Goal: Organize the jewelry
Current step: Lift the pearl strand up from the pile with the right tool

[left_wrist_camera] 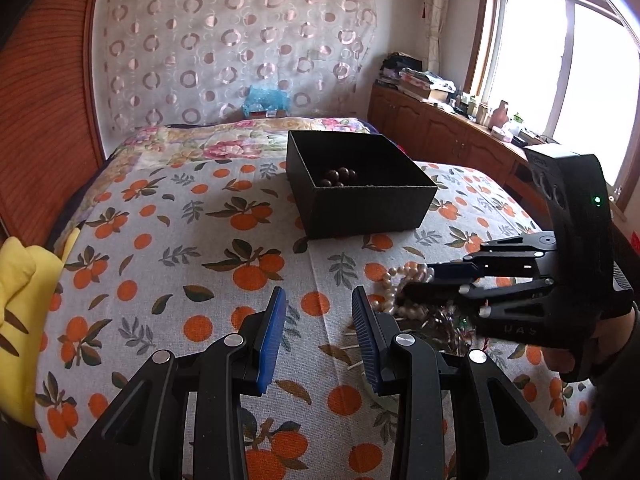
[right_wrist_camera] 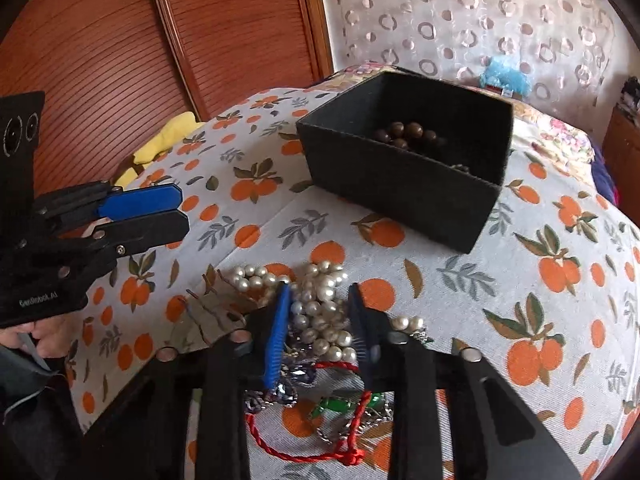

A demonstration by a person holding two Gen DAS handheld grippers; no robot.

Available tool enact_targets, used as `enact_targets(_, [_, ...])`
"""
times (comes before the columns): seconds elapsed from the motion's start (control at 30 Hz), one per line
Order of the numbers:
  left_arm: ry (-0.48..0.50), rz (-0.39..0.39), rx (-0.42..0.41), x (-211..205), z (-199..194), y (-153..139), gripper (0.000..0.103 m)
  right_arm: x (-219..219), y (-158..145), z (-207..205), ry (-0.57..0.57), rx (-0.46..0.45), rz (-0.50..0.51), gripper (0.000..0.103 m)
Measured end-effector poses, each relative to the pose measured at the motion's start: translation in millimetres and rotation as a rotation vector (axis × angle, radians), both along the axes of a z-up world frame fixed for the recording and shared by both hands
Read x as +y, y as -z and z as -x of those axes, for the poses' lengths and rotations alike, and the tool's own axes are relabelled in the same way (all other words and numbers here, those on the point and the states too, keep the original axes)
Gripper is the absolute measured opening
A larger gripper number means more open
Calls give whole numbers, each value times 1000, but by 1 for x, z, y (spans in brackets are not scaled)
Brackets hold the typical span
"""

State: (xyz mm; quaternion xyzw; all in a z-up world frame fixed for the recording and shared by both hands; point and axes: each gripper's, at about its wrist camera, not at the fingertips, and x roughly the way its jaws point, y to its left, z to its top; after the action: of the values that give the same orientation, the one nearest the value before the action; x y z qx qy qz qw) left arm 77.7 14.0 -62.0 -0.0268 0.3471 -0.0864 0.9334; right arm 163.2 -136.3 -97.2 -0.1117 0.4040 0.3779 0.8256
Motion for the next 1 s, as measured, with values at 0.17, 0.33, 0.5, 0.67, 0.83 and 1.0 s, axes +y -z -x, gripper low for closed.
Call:
enact_targets(0.17, [8, -4, 0, 0, 1, 2, 32, -15, -15, 4, 34, -54, -23, 16])
enact_targets(0.33, [23, -5, 4, -6, 3, 4, 32, -38, -41, 9, 79, -122, -70, 16])
enact_targets(0.5, [50, -7, 7, -17, 7, 3, 32, -58, -63, 13, 111, -168, -97, 16])
enact_targets(0.67, [80, -14, 9, -29, 10, 2, 32, -81, -77, 16, 146, -196, -107, 16])
enact_targets(0.83, [108, -14, 15, -39, 11, 2, 32, -100, -81, 18, 175, -199, -112, 16])
enact_targets(1.0, [150, -16, 20, -54, 14, 1, 32, -109, -68, 20, 200, -190, -90, 16])
